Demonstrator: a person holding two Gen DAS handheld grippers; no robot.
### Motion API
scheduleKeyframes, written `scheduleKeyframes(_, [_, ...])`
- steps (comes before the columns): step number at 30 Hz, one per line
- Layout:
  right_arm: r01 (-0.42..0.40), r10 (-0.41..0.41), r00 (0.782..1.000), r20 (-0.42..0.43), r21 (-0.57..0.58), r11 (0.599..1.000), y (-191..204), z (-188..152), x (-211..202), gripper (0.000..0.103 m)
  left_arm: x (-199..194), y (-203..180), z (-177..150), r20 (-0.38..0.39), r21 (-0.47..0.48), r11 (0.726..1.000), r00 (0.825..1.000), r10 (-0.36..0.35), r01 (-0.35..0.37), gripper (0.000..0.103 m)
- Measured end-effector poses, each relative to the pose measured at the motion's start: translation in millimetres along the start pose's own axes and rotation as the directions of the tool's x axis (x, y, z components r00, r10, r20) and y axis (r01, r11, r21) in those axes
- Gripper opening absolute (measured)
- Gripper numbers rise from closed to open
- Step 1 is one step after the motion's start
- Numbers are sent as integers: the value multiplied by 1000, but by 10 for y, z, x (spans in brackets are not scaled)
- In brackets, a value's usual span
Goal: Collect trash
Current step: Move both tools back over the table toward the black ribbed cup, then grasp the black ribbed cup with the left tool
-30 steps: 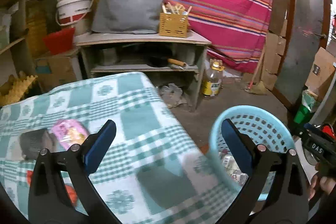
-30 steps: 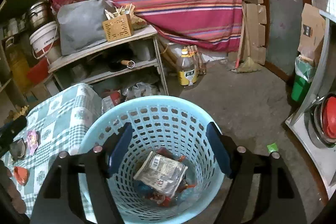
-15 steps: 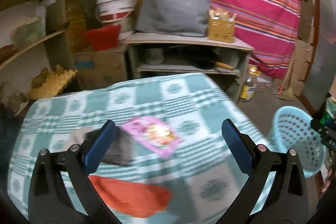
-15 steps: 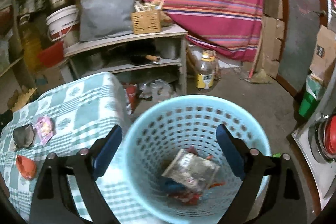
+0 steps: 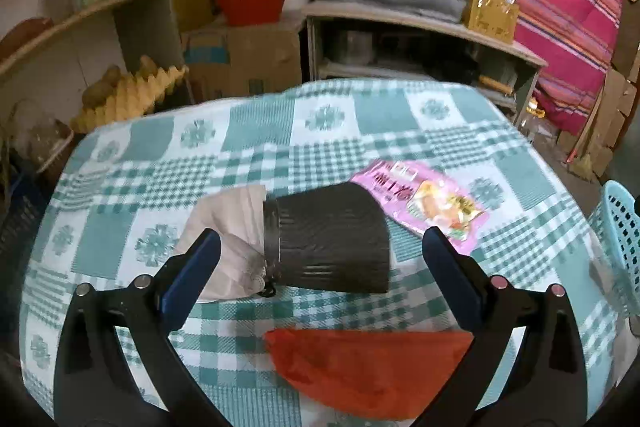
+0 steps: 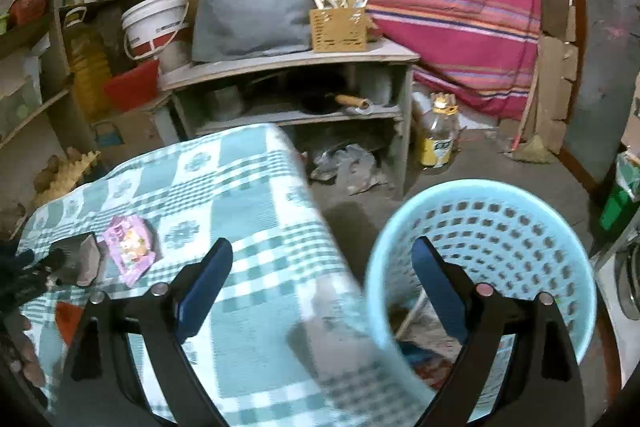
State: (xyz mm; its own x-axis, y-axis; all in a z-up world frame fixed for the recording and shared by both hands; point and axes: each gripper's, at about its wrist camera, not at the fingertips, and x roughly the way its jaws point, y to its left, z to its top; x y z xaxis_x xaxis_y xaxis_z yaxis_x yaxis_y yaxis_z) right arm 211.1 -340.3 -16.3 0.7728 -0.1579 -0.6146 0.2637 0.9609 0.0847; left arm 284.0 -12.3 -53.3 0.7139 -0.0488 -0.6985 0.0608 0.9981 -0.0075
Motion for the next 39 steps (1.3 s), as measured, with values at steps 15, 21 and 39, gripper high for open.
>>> scheduleKeyframes(15, [-30,29,999,-42,-27,999,324,-34,247,89,430,-13,25,-101,1,1000,994,-30,30,77])
scheduleKeyframes(21, [-47,46,997,-55,-33,998,480,-50,349,89,395,14,42,-101,-23,998,993,-61,59,71])
scheduleKeyframes(39, [-207,177,976,-130,-272,940,1729,-243,604,89,-366,506,226,46,-79,996,999,-28,31,71])
